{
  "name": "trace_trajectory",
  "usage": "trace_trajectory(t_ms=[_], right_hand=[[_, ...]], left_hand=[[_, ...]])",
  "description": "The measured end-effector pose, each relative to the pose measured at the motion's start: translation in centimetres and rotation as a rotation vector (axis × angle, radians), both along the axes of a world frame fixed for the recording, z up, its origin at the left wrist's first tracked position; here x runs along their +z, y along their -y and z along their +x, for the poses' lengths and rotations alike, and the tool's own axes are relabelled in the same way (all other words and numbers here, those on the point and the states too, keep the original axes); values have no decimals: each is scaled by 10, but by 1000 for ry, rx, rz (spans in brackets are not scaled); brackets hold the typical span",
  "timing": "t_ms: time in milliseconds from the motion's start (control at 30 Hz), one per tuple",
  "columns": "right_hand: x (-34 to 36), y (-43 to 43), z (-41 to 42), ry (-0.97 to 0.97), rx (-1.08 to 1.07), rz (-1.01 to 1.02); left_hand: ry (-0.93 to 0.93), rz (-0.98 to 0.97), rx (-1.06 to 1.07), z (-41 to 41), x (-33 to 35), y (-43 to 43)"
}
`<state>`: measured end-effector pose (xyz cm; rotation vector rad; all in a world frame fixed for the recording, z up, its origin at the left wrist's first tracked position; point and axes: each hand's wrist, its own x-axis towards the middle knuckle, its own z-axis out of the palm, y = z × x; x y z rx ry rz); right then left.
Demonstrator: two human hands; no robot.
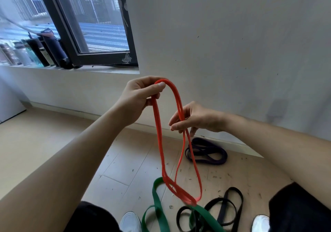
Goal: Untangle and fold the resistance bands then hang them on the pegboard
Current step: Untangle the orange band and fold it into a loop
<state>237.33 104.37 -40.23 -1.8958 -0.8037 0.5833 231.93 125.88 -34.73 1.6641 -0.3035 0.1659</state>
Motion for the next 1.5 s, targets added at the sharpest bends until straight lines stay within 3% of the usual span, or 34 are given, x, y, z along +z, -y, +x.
trace_trajectory(t_ms=[167, 333, 767, 967, 1100, 1333, 1500], right_hand=[[3, -2, 0, 191, -45, -46], [6, -6, -1, 168, -28, -58], [-10, -55, -15, 105, 68, -35], [-24, -29, -6, 7, 177, -245], [-26, -14, -6, -58, 174, -247], [-25, 9, -1, -23, 14, -109], [-17, 24, 6, 113, -144, -68]], left_hand=[[19, 49, -26, -1, -1, 4], [34, 51, -28, -3, 1, 3], [60, -156, 20, -1, 9, -7], [74, -322, 108, -1, 12, -37], [49, -363, 223, 0, 0, -63], [-167, -33, 293, 4, -40, -112], [-363, 543, 144, 2, -69, -120]])
